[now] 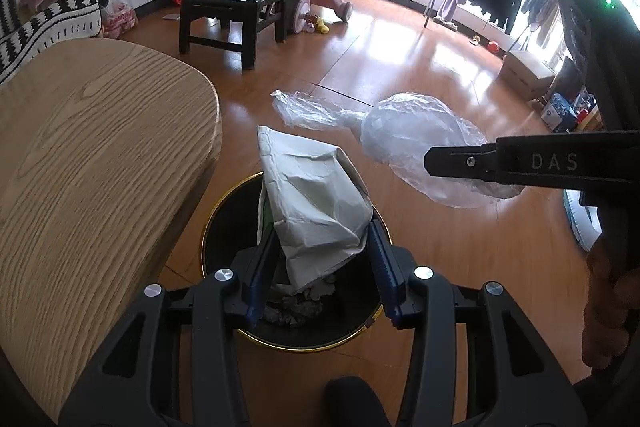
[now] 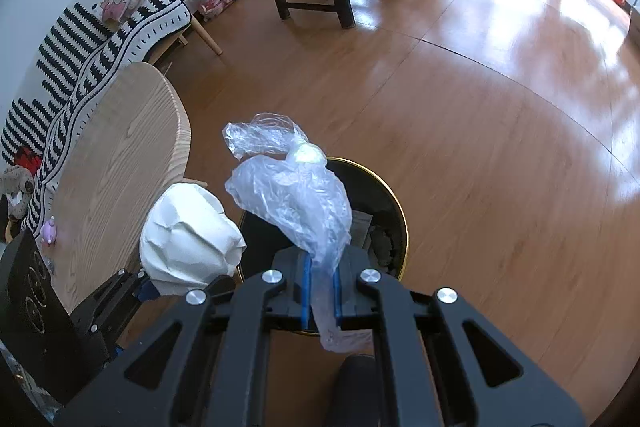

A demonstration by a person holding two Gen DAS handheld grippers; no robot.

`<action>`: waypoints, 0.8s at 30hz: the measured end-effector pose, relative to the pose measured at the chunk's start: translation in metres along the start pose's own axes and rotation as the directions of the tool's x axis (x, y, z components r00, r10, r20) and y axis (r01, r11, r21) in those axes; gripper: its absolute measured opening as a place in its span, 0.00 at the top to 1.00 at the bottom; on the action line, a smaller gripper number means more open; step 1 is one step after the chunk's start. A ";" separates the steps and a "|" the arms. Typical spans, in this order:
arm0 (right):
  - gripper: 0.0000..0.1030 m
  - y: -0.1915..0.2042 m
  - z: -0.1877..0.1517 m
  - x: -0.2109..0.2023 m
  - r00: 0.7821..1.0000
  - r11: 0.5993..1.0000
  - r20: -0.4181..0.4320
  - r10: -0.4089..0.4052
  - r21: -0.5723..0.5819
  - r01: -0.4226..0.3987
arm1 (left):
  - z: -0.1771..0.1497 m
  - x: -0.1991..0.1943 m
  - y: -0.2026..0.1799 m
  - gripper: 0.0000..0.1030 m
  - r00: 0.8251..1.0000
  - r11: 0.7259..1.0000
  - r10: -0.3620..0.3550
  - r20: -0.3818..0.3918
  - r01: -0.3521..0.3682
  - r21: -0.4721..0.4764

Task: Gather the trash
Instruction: 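Carry cup and plastic bag over the bin and open both tools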

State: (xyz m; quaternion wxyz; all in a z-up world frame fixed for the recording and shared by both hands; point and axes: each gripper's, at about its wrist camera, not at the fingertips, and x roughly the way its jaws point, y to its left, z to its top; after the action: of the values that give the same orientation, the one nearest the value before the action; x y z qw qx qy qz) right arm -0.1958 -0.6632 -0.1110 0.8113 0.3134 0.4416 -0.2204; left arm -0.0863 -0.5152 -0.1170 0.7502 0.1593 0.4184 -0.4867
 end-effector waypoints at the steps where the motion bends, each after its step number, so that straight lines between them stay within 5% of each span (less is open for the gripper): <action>1: 0.92 -0.001 0.000 0.000 1.000 1.000 0.000 0.001 0.000 -0.001 | 0.001 0.001 0.000 0.57 1.000 1.000 0.000 -0.001 0.000 -0.001; 7: 0.89 -0.005 0.007 0.003 1.000 1.000 -0.004 0.012 -0.001 -0.012 | 0.003 0.005 -0.001 0.54 1.000 1.000 0.008 -0.013 -0.008 -0.004; 8: 0.78 -0.006 0.008 0.003 1.000 1.000 -0.005 0.016 -0.001 -0.016 | 0.003 0.005 -0.002 0.48 1.000 1.000 0.008 -0.011 -0.008 -0.003; 10: 0.38 -0.008 0.009 0.003 1.000 1.000 0.000 0.020 0.004 -0.020 | 0.004 0.003 -0.001 0.37 1.000 1.000 0.012 0.000 -0.012 -0.002; 11: 0.28 -0.008 0.009 0.001 1.000 1.000 0.010 0.018 0.001 -0.018 | 0.004 0.003 -0.001 0.33 1.000 1.000 0.012 0.003 -0.012 -0.002; 24: 0.28 0.005 0.012 -0.011 0.998 0.999 0.063 0.021 -0.029 -0.019 | 0.003 -0.018 0.004 0.22 0.999 1.000 0.025 0.030 -0.025 -0.016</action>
State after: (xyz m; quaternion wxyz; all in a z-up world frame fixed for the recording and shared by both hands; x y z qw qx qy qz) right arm -0.1913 -0.6674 -0.0947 0.8313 0.2990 0.4159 -0.2157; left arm -0.0843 -0.5045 -0.1021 0.7638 0.1511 0.4087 -0.4762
